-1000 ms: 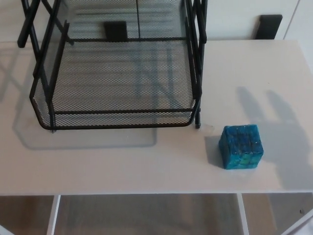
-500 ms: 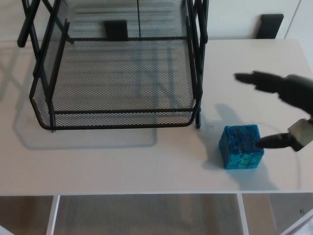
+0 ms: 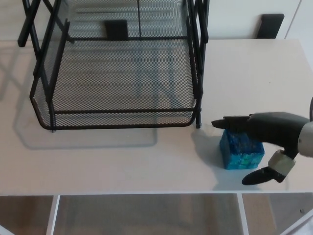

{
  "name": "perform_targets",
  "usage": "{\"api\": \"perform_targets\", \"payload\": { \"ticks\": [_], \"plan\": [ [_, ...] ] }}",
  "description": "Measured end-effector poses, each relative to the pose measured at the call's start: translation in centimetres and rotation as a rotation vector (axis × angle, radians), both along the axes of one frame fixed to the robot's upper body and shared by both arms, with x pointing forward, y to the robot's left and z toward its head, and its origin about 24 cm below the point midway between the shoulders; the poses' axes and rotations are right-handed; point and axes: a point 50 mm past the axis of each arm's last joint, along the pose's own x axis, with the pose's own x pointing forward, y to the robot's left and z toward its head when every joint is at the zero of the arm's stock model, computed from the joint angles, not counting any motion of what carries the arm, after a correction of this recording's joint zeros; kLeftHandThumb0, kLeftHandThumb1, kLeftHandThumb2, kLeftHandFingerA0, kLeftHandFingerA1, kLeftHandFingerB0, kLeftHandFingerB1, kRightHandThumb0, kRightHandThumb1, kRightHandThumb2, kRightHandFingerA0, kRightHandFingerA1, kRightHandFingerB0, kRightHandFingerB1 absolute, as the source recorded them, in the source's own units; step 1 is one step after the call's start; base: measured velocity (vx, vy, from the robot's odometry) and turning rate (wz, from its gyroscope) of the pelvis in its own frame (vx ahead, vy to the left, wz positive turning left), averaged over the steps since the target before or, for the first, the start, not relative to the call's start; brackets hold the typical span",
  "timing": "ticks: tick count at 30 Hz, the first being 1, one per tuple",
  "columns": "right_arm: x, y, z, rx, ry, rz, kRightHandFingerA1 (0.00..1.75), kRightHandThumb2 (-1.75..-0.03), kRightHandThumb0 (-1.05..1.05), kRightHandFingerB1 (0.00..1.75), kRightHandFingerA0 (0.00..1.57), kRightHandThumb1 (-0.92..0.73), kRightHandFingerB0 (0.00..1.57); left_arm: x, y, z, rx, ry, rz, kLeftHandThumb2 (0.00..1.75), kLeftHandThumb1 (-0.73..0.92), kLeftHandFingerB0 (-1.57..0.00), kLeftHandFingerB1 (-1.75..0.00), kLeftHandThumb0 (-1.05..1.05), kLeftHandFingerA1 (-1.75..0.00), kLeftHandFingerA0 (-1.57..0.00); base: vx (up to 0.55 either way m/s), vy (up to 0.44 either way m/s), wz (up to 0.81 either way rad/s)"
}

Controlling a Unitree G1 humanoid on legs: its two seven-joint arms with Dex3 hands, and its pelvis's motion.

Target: The robot walks towards a desk on which a file tray is kept in the middle and a cube is kept to its right. The robot lifts the cube using its right hand and places it on the file tray.

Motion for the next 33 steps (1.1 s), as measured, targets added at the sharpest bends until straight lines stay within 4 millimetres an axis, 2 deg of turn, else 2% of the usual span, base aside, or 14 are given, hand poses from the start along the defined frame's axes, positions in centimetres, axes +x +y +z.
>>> {"api": "perform_targets", "payload": {
  "ticks": [3, 4, 6, 7, 8, 10, 12, 13, 17, 18, 25, 29, 31, 33],
  "plan": [
    [-0.1, -0.1, -0.3, -0.037, -0.017, 0.002, 0.35, -0.60, -0.67, 0.22, 0.00, -0.56, 0.00, 0.2, -0.1, -0.2, -0.001, 0.018, -0.015, 0.67, 0.83, -0.09, -0.67, -0.96, -0.85, -0.32, 0.00, 0.000, 0.00],
    [-0.1, -0.1, -0.4, -0.046, -0.024, 0.003, 0.36, -0.82, -0.67, 0.25, 0.00, -0.40, 0.00, 0.2, -0.1, -0.2, -0.001, 0.025, -0.020, 0.69, 0.82, -0.08, -0.66, -0.96, -0.84, -0.30, 0.00, 0.000, 0.00],
    [-0.2, -0.2, -0.6, -0.063, -0.048, 0.003, 0.48, -0.59, -0.57, 0.26, 0.03, -0.58, 0.03, 0.1, -0.2, -0.3, 0.000, 0.043, -0.032, 0.75, 0.80, -0.14, -0.67, -0.93, -0.80, -0.27, 0.00, 0.000, 0.00],
    [-0.2, -0.2, -0.7, -0.070, -0.062, 0.005, 0.52, -0.85, -0.49, 0.36, 0.00, -0.39, 0.00, 0.1, -0.2, -0.3, 0.002, 0.051, -0.038, 0.69, 0.79, -0.09, -0.68, -0.94, -0.84, -0.27, 0.00, 0.000, 0.00],
    [-0.2, -0.2, -0.8, -0.077, -0.074, 0.007, 0.50, -0.59, -0.48, 0.27, 0.09, -0.60, 0.07, 0.0, -0.2, -0.4, 0.004, 0.057, -0.044, 1.00, 0.59, -0.15, -0.67, -0.97, -0.79, -0.31, 0.00, 0.000, 0.00],
    [-0.2, -0.4, -1.1, -0.084, -0.094, 0.012, 0.49, -0.60, -0.45, 0.30, 0.16, -0.64, 0.10, 0.0, -0.3, -0.3, 0.007, 0.062, -0.064, 1.17, 0.60, -0.13, -0.65, -0.93, -0.80, -0.37, 0.00, 0.000, 0.00],
    [-0.3, -0.5, -1.3, -0.094, -0.127, 0.027, 0.51, -0.60, -0.46, 0.31, 0.28, -0.65, 0.20, 0.0, -0.4, -0.2, 0.013, 0.072, -0.093, 1.13, 0.58, -0.13, -0.64, -0.87, -0.78, -0.37, 0.00, 0.000, 0.00],
    [-0.3, -0.4, -1.4, -0.098, -0.145, 0.036, 0.51, -0.61, -0.45, 0.32, 0.29, -0.66, 0.20, 0.0, -0.4, -0.2, 0.016, 0.078, -0.101, 0.76, 0.77, -0.16, -0.67, -0.86, -0.82, -0.31, 0.00, 0.000, 0.00],
    [-0.4, -0.2, -1.6, -0.117, -0.214, 0.068, 0.62, -0.59, -0.41, 0.34, 0.31, -0.62, 0.31, -0.4, -0.4, -0.4, 0.015, 0.106, -0.103, 1.16, 0.59, -0.13, -0.64, -0.92, -0.80, -0.39, 0.00, 0.000, 0.00],
    [-0.4, -0.2, -1.7, -0.122, -0.227, 0.073, 0.64, -0.59, -0.41, 0.34, 0.30, -0.63, 0.31, -0.4, -0.4, -0.4, 0.014, 0.110, -0.105, 0.74, 0.76, -0.17, -0.69, -0.93, -0.84, -0.29, 0.00, 0.000, 0.00],
    [-0.4, -0.1, -2.4, -0.181, -0.334, 0.103, 0.66, -0.61, -0.38, 0.36, 0.33, -0.67, 0.25, -0.8, -0.5, -0.6, 0.011, 0.125, -0.108, 0.73, 0.76, -0.17, -0.66, -0.87, -0.80, -0.29, 0.00, 0.000, 0.00],
    [-0.4, -0.1, -3.1, -0.207, -0.376, 0.115, 1.53, -0.71, -0.25, 0.50, 0.90, -0.73, 0.39, -0.8, -0.5, -0.6, 0.011, 0.131, -0.110, 0.76, 0.75, -0.19, -0.67, -0.83, -0.81, -0.32, 0.00, 0.000, 0.00],
    [-0.3, 0.0, -3.4, -0.210, -0.394, 0.122, 1.64, -0.69, -0.28, 0.70, 0.92, -0.75, 0.75, -0.8, -0.6, -0.7, 0.011, 0.137, -0.116, 0.78, 0.74, -0.22, -0.67, -0.81, -0.84, -0.37, 0.00, 0.000, 0.00],
    [-0.2, -0.1, -3.8, -0.217, -0.425, 0.125, 1.70, -0.61, -0.32, 0.87, 0.89, -0.71, 0.80, -0.8, -0.7, -0.7, 0.011, 0.145, -0.126, 0.78, 0.74, -0.22, -0.66, -0.80, -0.82, -0.37, 0.00, 0.000, 0.00]
  ]
}}
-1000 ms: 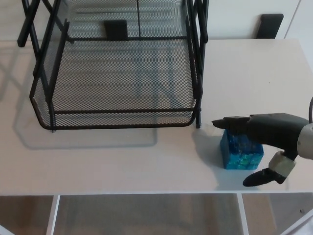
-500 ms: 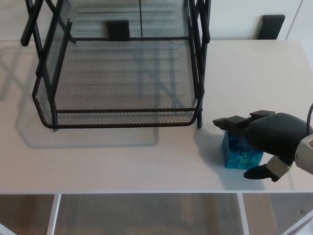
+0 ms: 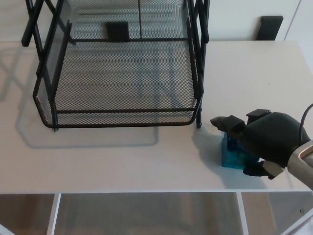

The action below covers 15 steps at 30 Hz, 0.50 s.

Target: The robot walks towards a desk on which a file tray is kept in the middle and a cube is kept to its right. The robot lifts the cube using its right hand and places it on the file tray.

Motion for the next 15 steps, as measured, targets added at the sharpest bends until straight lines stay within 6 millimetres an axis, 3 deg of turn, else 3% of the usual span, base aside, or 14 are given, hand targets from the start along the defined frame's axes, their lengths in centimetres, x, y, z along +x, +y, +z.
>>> {"api": "perform_targets", "payload": {
  "ticks": [3, 4, 6, 7, 9, 10, 11, 12, 13, 15],
  "plan": [
    [0.1, 0.1, -0.2, -0.015, -0.034, 0.009, 1.73, -0.63, -0.29, 0.99, 0.93, -0.67, 0.84, -0.1, -0.1, -0.1, 0.002, 0.009, -0.007, 0.77, 0.73, -0.27, -0.68, -0.82, -0.84, -0.39, 0.00, 0.000, 0.00],
    [0.1, 0.1, -0.3, -0.020, -0.044, 0.013, 1.74, -0.65, -0.26, 1.15, 0.93, -0.70, 0.81, -0.1, -0.1, -0.1, 0.004, 0.014, -0.011, 0.76, 0.73, -0.26, -0.67, -0.82, -0.90, -0.47, 0.00, 0.000, 0.00],
    [0.0, 0.1, -0.5, -0.024, -0.056, 0.017, 1.73, -0.66, -0.30, 1.27, 0.91, -0.76, 0.76, -0.2, -0.2, -0.1, 0.008, 0.021, -0.022, 0.76, 0.73, -0.26, -0.68, -0.80, -0.86, -0.41, 0.00, 0.000, 0.00],
    [0.0, 0.1, -0.6, -0.027, -0.062, 0.018, 1.35, -0.99, -0.38, 1.07, 1.18, -0.58, 0.81, -0.1, -0.2, -0.2, 0.011, 0.024, -0.027, 0.77, 0.73, -0.27, -0.68, -0.81, -0.86, -0.41, 0.00, 0.000, 0.00],
    [-0.2, -0.1, -0.9, -0.028, -0.085, 0.018, 1.35, -0.99, -0.38, 1.07, 1.18, -0.58, 0.81, 0.0, -0.2, -0.2, 0.018, 0.028, -0.043, 0.77, 0.73, -0.27, -0.68, -0.81, -0.86, -0.41, 0.00, 0.000, 0.00],
    [-0.2, -0.2, -0.9, -0.030, -0.096, 0.017, 1.69, -0.66, -0.31, 1.04, 0.89, -0.74, 0.81, 0.0, -0.3, -0.2, 0.022, 0.032, -0.047, 0.75, 0.74, -0.26, -0.67, -0.82, -0.83, -0.36, 0.00, 0.000, 0.00],
    [-0.2, -0.2, -1.0, -0.026, -0.103, 0.018, 1.34, -0.95, -0.35, 1.07, 1.19, -0.53, 0.85, -0.1, -0.3, -0.2, 0.024, 0.035, -0.050, 0.76, 0.74, -0.26, -0.68, -0.83, -0.83, -0.38, 0.00, 0.000, 0.00],
    [-0.3, -0.3, -1.1, -0.016, -0.114, 0.021, 1.34, -0.95, -0.35, 1.07, 1.19, -0.53, 0.85, -0.1, -0.3, -0.2, 0.026, 0.038, -0.052, 0.76, 0.74, -0.26, -0.68, -0.83, -0.83, -0.38, 0.00, 0.000, 0.00],
    [-0.4, -0.5, -1.1, -0.001, -0.129, 0.023, 1.62, -0.71, -0.24, 1.29, 0.94, -0.69, 0.84, -0.1, -0.3, -0.2, 0.028, 0.041, -0.053, 0.76, 0.75, -0.23, -0.67, -0.84, -0.83, -0.37, 0.00, 0.000, 0.00],
    [-0.5, -0.8, -1.0, 0.031, -0.159, 0.032, 1.60, -0.92, -0.14, 1.46, 0.88, -0.69, 0.78, -0.1, -0.3, -0.2, 0.030, 0.044, -0.056, 0.78, 0.74, -0.24, -0.67, -0.82, -0.82, -0.38, 0.00, 0.000, 0.00]
  ]
}}
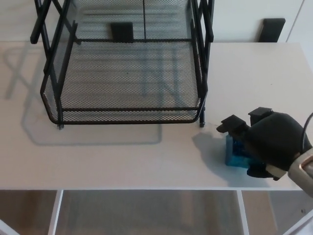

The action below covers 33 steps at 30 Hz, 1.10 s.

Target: The robot walks towards a desk on which a file tray is kept in the middle and a cube is kept to its right. The robot lifts the cube using its right hand and places it on the file tray.

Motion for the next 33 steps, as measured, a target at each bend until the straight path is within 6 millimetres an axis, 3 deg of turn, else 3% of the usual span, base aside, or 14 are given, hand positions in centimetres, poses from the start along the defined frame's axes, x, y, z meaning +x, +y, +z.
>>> {"api": "perform_targets", "payload": {
  "ticks": [2, 3, 4, 5, 11, 12, 16, 17, 20, 26, 27, 30, 32, 33],
  "plan": [
    [0.0, -0.3, 0.3, 0.033, -0.030, 0.008, 1.73, -0.74, -0.21, 1.62, 0.82, -0.73, 0.73, -0.1, 0.0, 0.0, 0.000, 0.003, 0.003, 1.03, 0.59, -0.27, -0.67, -0.88, -0.79, -0.44, 0.00, 0.000, 0.00],
    [-0.1, -0.5, 0.3, 0.043, -0.037, 0.011, 1.35, -0.97, -0.36, 1.26, 1.12, -0.59, 0.98, 0.0, 0.0, 0.0, 0.001, 0.004, 0.004, 0.77, 0.76, -0.28, -0.67, -0.84, -0.83, -0.43, 0.00, 0.000, 0.00],
    [-0.2, -0.6, 0.4, 0.052, -0.042, 0.012, 1.35, -0.97, -0.36, 1.26, 1.12, -0.59, 0.98, -0.1, 0.0, 0.0, 0.002, 0.007, 0.004, 0.77, 0.76, -0.28, -0.67, -0.84, -0.83, -0.43, 0.00, 0.000, 0.00],
    [-0.4, -1.2, 0.5, 0.077, -0.054, 0.008, 1.74, -0.64, -0.24, 1.47, 0.83, -0.70, 0.75, -0.1, 0.1, -0.1, 0.008, 0.014, 0.004, 0.76, 0.76, -0.28, -0.67, -0.84, -0.83, -0.42, 0.00, 0.000, 0.00],
    [-0.4, -3.8, 3.1, 0.121, -0.145, -0.011, 1.75, -0.68, -0.16, 1.42, 0.84, -0.66, 0.75, -0.1, 0.4, 0.0, 0.022, 0.016, 0.019, 0.75, 0.77, -0.23, -0.67, -0.87, -0.82, -0.36, 0.00, 0.000, 0.00],
    [-0.4, -3.9, 3.3, 0.123, -0.150, -0.012, 1.53, -0.75, -0.14, 1.53, 0.83, -0.64, 0.66, -0.1, 0.4, 0.0, 0.022, 0.016, 0.019, 0.74, 0.77, -0.24, -0.67, -0.87, -0.82, -0.38, 0.00, 0.000, 0.00],
    [0.3, -5.2, 8.1, 0.150, -0.274, -0.022, 1.68, -0.75, -0.13, 1.49, 0.73, -0.71, 0.66, 0.0, 0.4, 0.0, 0.022, 0.009, 0.015, 0.74, 0.77, -0.24, -0.69, -0.87, -0.85, -0.41, 0.00, 0.000, 0.00],
    [0.4, -5.3, 8.8, 0.152, -0.291, -0.022, 1.61, -0.74, -0.16, 1.29, 0.79, -0.72, 0.75, 0.0, 0.4, 0.0, 0.023, 0.009, 0.015, 0.99, 0.61, -0.24, -0.67, -0.87, -0.78, -0.40, 0.00, 0.000, 0.00],
    [1.2, -5.3, 12.5, 0.188, -0.382, -0.020, 1.60, -0.66, -0.24, 1.04, 0.83, -0.71, 0.81, -0.1, 0.3, 0.0, 0.023, 0.012, 0.013, 0.76, 0.79, -0.24, -0.66, -0.85, -0.80, -0.38, 0.00, 0.000, 0.00],
    [2.6, -4.3, 19.1, 0.253, -0.542, 0.015, 1.69, -0.67, -0.28, 1.22, 0.88, -0.72, 0.82, 0.1, 0.3, 0.0, 0.022, 0.006, 0.008, 0.76, 0.77, -0.22, -0.68, -0.88, -0.82, -0.35, 0.00, 0.000, 0.00],
    [2.8, -4.0, 20.1, 0.266, -0.566, 0.025, 1.69, -0.92, -0.24, 1.38, 0.88, -0.72, 0.77, 0.2, 0.3, 0.0, 0.021, 0.004, 0.008, 0.75, 0.79, -0.24, -0.68, -0.89, -0.82, -0.37, 0.00, 0.000, 0.00],
    [3.3, -2.5, 22.7, 0.315, -0.620, 0.061, 1.60, -0.99, -0.21, 1.24, 0.88, -0.64, 0.81, 0.4, 0.2, 0.0, 0.020, 0.000, 0.007, 0.74, 0.77, -0.24, -0.68, -0.86, -0.84, -0.40, 0.00, 0.000, 0.00],
    [3.5, -1.5, 23.9, 0.347, -0.642, 0.086, 1.69, -0.77, -0.27, 1.12, 0.84, -0.66, 0.84, 0.4, 0.2, 0.0, 0.019, -0.001, 0.006, 0.74, 0.78, -0.24, -0.67, -0.84, -0.83, -0.42, 0.00, 0.000, 0.00],
    [3.7, -0.5, 24.9, 0.375, -0.657, 0.108, 1.69, -0.70, -0.26, 0.95, 0.85, -0.67, 0.86, 0.4, 0.2, -0.1, 0.018, 0.000, 0.006, 0.98, 0.62, -0.23, -0.65, -0.87, -0.77, -0.39, 0.00, 0.000, 0.00]
  ]
}}
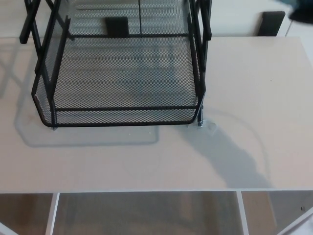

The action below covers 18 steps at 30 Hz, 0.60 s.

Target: The robot walks towards a desk on which a file tray is kept in the middle and a cube is kept to its right. The robot lifts the cube using its right hand and places it on the file tray.

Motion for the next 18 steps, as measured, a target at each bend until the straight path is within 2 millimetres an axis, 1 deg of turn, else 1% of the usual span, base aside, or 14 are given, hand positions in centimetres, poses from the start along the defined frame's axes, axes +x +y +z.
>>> {"api": "perform_targets", "payload": {
  "ticks": [1, 2, 3, 4, 5, 7, 9, 10, 11, 13, 14, 15, 16, 18],
  "plan": [
    [0.2, 0.8, 0.7, 0.015, -0.009, 0.023, 1.69, -0.70, -0.26, 0.95, 0.85, -0.67, 0.86, 0.0, -0.1, -0.1, -0.002, 0.000, -0.001, 0.98, 0.62, -0.23, -0.65, -0.87, -0.77, -0.39, 0.00, 0.000, 0.00],
    [0.2, 1.0, 0.8, 0.017, -0.011, 0.027, 1.71, -0.64, -0.29, 0.92, 0.89, -0.67, 0.86, 0.0, -0.1, -0.1, -0.002, 0.000, -0.001, 0.75, 0.78, -0.23, -0.66, -0.84, -0.81, -0.38, 0.00, 0.000, 0.00],
    [0.5, 2.3, 1.5, 0.036, -0.018, 0.062, 1.69, -0.65, -0.29, 1.08, 0.89, -0.65, 0.85, 0.1, -0.2, -0.2, -0.005, 0.000, -0.001, 0.76, 0.78, -0.25, -0.66, -0.83, -0.81, -0.42, 0.00, 0.000, 0.00],
    [0.7, 3.5, 2.0, 0.051, -0.017, 0.091, 1.68, -0.69, -0.28, 0.95, 0.91, -0.63, 0.88, 0.1, -0.2, -0.2, -0.008, 0.001, 0.000, 0.99, 0.62, -0.24, -0.65, -0.86, -0.77, -0.40, 0.00, 0.000, 0.00],
    [1.0, 4.5, 2.3, 0.063, -0.011, 0.114, 1.68, -0.77, -0.24, 1.06, 0.87, -0.62, 0.85, 0.1, -0.3, -0.3, -0.010, 0.002, 0.001, 0.76, 0.78, -0.24, -0.66, -0.83, -0.81, -0.39, 0.00, 0.000, 0.00],
    [1.4, 6.8, 2.8, 0.079, 0.011, 0.164, 1.67, -0.73, -0.25, 0.96, 0.87, -0.61, 0.86, 0.0, -0.4, -0.4, -0.014, 0.004, 0.000, 0.77, 0.77, -0.26, -0.68, -0.82, -0.83, -0.40, 0.00, 0.000, 0.00],
    [1.8, 8.9, 3.0, 0.080, 0.049, 0.204, 1.64, -0.87, -0.25, 0.98, 0.89, -0.54, 0.90, 0.0, -0.5, -0.5, -0.016, 0.009, -0.004, 0.76, 0.79, -0.25, -0.66, -0.82, -0.81, -0.41, 0.00, 0.000, 0.00],
    [2.0, 10.0, 2.9, 0.074, 0.072, 0.222, 1.52, -0.86, -0.32, 0.94, 0.98, -0.47, 0.94, 0.0, -0.6, -0.5, -0.017, 0.012, -0.007, 0.76, 0.78, -0.23, -0.67, -0.83, -0.82, -0.39, -0.01, 0.004, 0.07],
    [2.2, 11.2, 2.8, 0.063, 0.105, 0.242, 1.61, -0.77, -0.26, 0.99, 0.84, -0.61, 0.84, 0.0, -0.6, -0.6, -0.018, 0.016, -0.012, 0.76, 0.79, -0.24, -0.68, -0.84, -0.83, -0.40, 0.00, 0.000, 0.00],
    [2.4, 12.5, 2.4, 0.041, 0.149, 0.258, 1.52, -0.67, -0.34, 1.02, 0.84, -0.58, 0.87, -0.1, -0.7, -0.6, -0.019, 0.021, -0.016, 0.76, 0.79, -0.24, -0.67, -0.84, -0.82, -0.38, -0.02, 0.006, 0.09],
    [2.5, 13.0, 2.2, 0.030, 0.170, 0.262, 1.57, -0.63, -0.28, 0.92, 0.75, -0.65, 0.80, -0.1, -0.7, -0.7, -0.020, 0.023, -0.017, 0.76, 0.79, -0.27, -0.68, -0.85, -0.82, -0.40, -0.02, 0.006, 0.08],
    [2.7, 13.7, 1.7, 0.011, 0.205, 0.266, 1.53, -0.65, -0.28, 0.87, 0.80, -0.66, 0.83, -0.2, -0.7, -0.7, -0.020, 0.027, -0.018, 0.76, 0.79, -0.25, -0.68, -0.85, -0.83, -0.39, 0.00, 0.000, 0.00],
    [2.8, 14.1, 1.4, 0.001, 0.228, 0.267, 1.58, -0.64, -0.32, 0.71, 0.77, -0.66, 0.86, -0.3, -0.7, -0.7, -0.020, 0.030, -0.019, 0.76, 0.78, -0.26, -0.67, -0.85, -0.82, -0.40, 0.00, 0.000, 0.00],
    [3.3, 15.4, 0.2, -0.036, 0.299, 0.263, 1.56, -0.65, -0.30, 0.68, 0.74, -0.69, 0.83, -0.3, -0.8, -0.7, -0.020, 0.036, -0.025, 0.76, 0.78, -0.27, -0.69, -0.86, -0.85, -0.41, 0.00, 0.000, 0.00]
  ]
}}
